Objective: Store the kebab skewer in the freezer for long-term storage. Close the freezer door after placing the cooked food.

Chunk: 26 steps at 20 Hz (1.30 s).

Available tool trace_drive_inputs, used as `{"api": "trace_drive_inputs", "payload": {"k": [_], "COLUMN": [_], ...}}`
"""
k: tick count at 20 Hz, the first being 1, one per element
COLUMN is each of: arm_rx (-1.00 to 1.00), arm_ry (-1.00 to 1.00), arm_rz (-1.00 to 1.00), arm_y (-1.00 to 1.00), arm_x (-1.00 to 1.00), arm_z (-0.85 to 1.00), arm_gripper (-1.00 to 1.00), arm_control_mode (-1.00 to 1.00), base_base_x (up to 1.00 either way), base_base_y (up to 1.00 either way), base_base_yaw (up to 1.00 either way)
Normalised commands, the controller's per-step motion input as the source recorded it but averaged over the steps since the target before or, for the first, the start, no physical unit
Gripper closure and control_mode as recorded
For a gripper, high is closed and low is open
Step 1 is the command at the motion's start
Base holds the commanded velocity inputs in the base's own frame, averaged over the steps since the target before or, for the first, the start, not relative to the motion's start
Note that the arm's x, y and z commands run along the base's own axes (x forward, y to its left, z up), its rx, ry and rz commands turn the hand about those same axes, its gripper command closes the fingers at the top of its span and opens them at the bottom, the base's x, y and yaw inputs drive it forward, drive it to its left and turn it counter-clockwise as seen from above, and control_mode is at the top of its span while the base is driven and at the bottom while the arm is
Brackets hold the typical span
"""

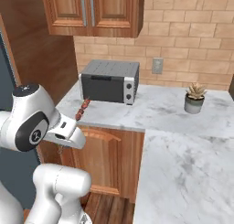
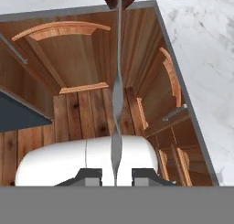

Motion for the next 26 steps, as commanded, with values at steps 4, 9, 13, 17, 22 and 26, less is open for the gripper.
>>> {"api": "trace_drive_inputs", "payload": {"k": [4,9,13,17,22,26], "arm_rx": [0.00,0.00,0.00,0.00,0.00,0.00], "arm_ry": [0.00,0.00,0.00,0.00,0.00,0.00], "arm_rz": [0.00,0.00,0.00,0.00,0.00,0.00], "arm_y": [0.00,0.00,0.00,0.00,0.00,0.00], "arm_x": [0.00,0.00,0.00,0.00,0.00,0.00], "arm_z": [0.00,0.00,0.00,0.00,0.00,0.00], "arm_gripper": [1.00,1.00,1.00,1.00,1.00,1.00], "arm_control_mode": [1.00,1.00,1.00,1.00,1.00,1.00], "base_base_x": [-0.67,-0.59,-0.51,-0.17,0.00,0.00], "base_base_y": [0.44,0.43,0.60,0.74,0.78,0.82], "base_base_yaw": [0.00,0.00,0.01,0.11,0.19,0.26]}}
